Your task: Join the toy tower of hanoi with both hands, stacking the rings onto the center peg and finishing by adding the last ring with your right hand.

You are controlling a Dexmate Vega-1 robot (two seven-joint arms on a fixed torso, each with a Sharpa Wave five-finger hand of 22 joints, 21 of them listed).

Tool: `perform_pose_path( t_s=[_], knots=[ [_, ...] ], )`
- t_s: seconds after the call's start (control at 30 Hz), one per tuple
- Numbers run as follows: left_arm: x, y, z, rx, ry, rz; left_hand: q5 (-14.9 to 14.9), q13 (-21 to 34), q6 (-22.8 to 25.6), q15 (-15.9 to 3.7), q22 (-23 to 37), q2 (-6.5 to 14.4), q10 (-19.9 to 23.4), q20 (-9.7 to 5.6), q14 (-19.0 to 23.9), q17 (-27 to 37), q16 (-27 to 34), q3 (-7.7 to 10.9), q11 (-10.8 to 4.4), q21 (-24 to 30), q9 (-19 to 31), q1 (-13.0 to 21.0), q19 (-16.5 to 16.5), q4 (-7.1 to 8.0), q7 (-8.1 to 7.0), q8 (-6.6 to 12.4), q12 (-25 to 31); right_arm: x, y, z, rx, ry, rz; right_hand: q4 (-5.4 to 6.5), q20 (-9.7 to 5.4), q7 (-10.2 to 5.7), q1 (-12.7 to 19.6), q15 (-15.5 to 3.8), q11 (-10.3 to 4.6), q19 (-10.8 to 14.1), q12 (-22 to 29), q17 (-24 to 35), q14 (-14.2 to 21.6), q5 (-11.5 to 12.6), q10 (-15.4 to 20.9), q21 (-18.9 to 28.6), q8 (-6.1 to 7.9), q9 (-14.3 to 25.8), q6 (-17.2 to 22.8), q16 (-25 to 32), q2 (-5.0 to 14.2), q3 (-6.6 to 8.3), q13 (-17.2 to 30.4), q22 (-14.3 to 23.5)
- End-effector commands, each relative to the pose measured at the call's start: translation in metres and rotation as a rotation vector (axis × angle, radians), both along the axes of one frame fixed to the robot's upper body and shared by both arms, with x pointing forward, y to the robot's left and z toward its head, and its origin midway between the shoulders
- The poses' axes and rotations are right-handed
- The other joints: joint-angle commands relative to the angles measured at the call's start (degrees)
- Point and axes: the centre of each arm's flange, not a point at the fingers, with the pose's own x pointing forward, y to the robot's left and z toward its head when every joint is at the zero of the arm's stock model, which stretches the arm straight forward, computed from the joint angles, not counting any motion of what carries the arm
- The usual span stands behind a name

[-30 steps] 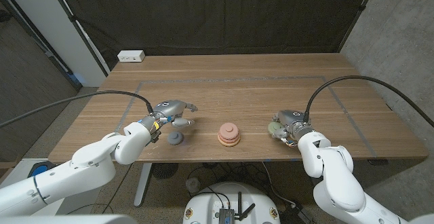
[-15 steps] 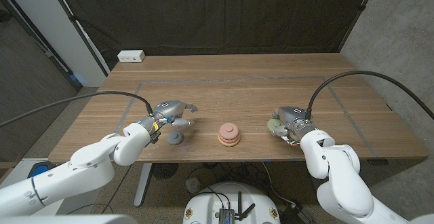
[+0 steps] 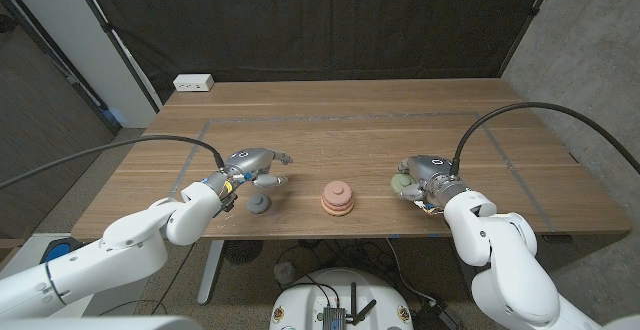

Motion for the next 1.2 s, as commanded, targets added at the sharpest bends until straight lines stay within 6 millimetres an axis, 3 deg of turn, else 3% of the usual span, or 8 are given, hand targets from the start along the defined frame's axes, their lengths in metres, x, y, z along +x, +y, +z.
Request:
perform_pose_path(
  t_s=[0.03,1.2],
  knots=[
    [0.0,0.007,-0.002,-0.037,-0.013,-0.016,0.3,0.3,0.7,-6.1,0.1,0.2,0.7,-6.78,0.4,0.3,-0.2,0.27,0.17,0.5,0.2,-0.3,0.8,0.02,0.14,-0.16,0.1,-0.004,0.009,0.004,-0.013,-0.005,0.051,1.54,-3.1,-1.05,3.0,-0.1,-3.68,0.5,0.1,0.3,0.5,0.3,4.7,0.2,0.23,0.2,1.4,0.5,3.11,1.93,0.9,0.1],
    [-0.01,0.037,-0.011,-0.132,-0.049,0.006,0.3,0.5,2.1,-6.11,0.1,0.0,2.4,-6.75,0.6,0.0,-0.2,0.66,-0.04,0.8,0.3,-0.2,0.8,-0.08,0.16,0.08,0.3,-0.006,0.057,0.02,-0.099,-0.037,0.225,1.59,-3.12,-1.14,2.9,-0.09,-3.85,0.8,-0.4,0.3,0.7,0.8,5.5,0.3,0.23,-0.1,2.2,1.6,3.08,2.79,1.1,0.0]
  ],
)
